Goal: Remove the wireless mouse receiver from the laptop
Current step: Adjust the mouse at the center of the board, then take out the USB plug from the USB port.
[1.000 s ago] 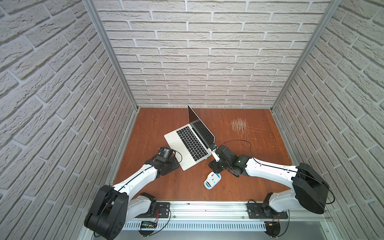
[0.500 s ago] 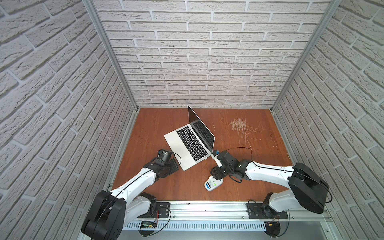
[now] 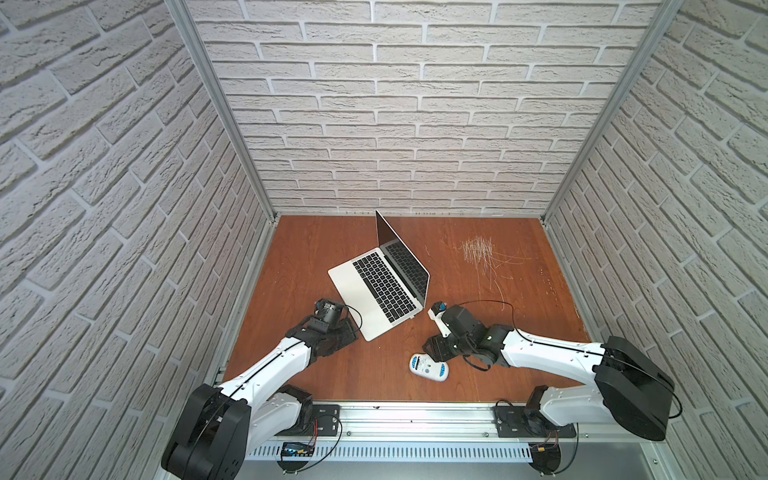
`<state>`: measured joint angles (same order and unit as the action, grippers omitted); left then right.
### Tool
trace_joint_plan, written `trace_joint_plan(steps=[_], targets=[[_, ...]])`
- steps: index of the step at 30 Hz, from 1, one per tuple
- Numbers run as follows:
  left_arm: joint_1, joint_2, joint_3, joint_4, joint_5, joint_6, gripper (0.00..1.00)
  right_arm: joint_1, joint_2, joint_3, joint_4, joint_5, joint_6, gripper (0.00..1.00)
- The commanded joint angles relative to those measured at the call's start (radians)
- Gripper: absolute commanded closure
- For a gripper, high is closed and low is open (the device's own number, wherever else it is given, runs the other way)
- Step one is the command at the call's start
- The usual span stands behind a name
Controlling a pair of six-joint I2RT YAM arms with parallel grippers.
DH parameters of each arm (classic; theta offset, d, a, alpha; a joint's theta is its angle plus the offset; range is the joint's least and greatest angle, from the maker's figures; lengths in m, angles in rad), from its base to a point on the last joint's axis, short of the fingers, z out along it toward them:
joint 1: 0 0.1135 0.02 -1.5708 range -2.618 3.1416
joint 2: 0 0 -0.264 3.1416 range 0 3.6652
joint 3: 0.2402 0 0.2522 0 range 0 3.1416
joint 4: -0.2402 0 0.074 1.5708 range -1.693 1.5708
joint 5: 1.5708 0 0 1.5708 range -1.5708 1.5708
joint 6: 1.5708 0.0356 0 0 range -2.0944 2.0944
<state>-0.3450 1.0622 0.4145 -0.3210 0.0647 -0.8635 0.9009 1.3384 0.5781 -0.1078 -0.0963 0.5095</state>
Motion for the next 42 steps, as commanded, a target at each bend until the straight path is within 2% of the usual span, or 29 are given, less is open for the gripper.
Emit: trace_joint_plan(steps=[1,10,26,34,42], targets=[[0.006,-0.008,-0.018,0.002,0.004,0.004,0.34,0.009,-0.011,0.008,0.015,0.013,0.004,0.37],[0.005,-0.005,-0.026,0.007,0.005,0.003,0.34,0.019,0.084,0.088,0.017,0.04,-0.061,0.38],[0.005,-0.005,-0.033,0.008,-0.001,-0.002,0.33,0.049,0.386,0.233,0.208,0.262,-0.138,0.47],[0.005,0.018,-0.026,0.019,-0.001,-0.004,0.33,0.05,0.453,0.243,0.245,0.317,-0.143,0.54],[0.005,0.088,0.035,0.028,-0.045,-0.026,0.33,0.048,0.505,0.255,0.277,0.315,-0.143,0.59]])
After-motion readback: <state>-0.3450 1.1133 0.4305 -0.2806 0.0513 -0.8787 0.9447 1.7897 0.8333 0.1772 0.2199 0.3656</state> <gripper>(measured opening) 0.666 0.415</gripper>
